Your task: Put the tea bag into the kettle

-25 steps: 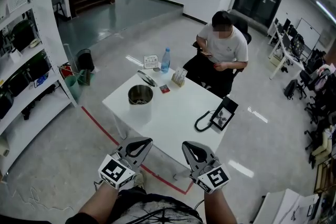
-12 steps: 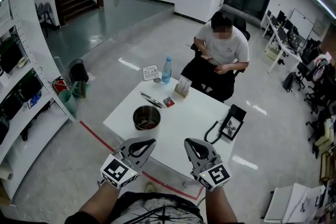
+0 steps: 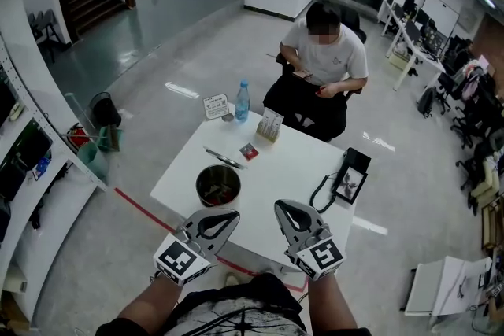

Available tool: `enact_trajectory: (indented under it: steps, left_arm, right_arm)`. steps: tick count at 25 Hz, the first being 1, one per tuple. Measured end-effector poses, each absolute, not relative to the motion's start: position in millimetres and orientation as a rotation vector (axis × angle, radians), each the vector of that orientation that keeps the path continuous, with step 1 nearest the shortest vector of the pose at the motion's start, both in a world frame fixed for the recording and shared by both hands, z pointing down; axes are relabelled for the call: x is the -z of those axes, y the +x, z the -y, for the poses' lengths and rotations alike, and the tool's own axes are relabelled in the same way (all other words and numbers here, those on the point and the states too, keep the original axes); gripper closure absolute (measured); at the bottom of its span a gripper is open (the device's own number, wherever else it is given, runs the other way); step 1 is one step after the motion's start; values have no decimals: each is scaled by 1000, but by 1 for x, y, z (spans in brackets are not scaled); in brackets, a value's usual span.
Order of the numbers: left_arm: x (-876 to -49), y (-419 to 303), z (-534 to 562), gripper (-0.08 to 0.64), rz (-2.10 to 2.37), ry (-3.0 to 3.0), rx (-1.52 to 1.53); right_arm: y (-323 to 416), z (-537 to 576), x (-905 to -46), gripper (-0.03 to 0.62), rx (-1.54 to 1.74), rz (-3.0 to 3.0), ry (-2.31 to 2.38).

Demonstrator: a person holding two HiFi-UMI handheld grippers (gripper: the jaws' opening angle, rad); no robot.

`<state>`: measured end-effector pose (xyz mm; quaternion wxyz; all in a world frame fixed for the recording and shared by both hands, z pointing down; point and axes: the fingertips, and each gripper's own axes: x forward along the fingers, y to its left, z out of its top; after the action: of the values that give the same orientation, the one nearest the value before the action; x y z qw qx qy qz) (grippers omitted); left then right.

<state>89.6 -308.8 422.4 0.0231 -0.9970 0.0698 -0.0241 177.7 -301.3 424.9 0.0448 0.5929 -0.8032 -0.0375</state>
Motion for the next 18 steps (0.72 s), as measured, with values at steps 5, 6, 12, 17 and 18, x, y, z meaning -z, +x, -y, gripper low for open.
enact_trajectory:
  steps: [5, 6, 12, 17, 18]
  left_arm:
    - [-428, 109, 300, 551, -121, -3102, 109]
    - [-428, 113, 300, 552, -110, -3106, 107]
    - [-436, 135, 297, 552, -63, -3122, 139]
    - [-453, 164, 298, 552, -38, -3139, 223]
    - [-457, 170, 300, 552, -37, -3140, 239]
  right_arm:
    - [195, 309, -440, 581, 60, 2432, 1851]
    - [199, 312, -442, 581, 51, 2430, 1857]
    - [223, 341, -467, 581, -21, 2414, 1863]
    - [248, 374, -495, 578, -120, 2419, 1833]
    - [252, 382, -501, 574, -144, 2425, 1816]
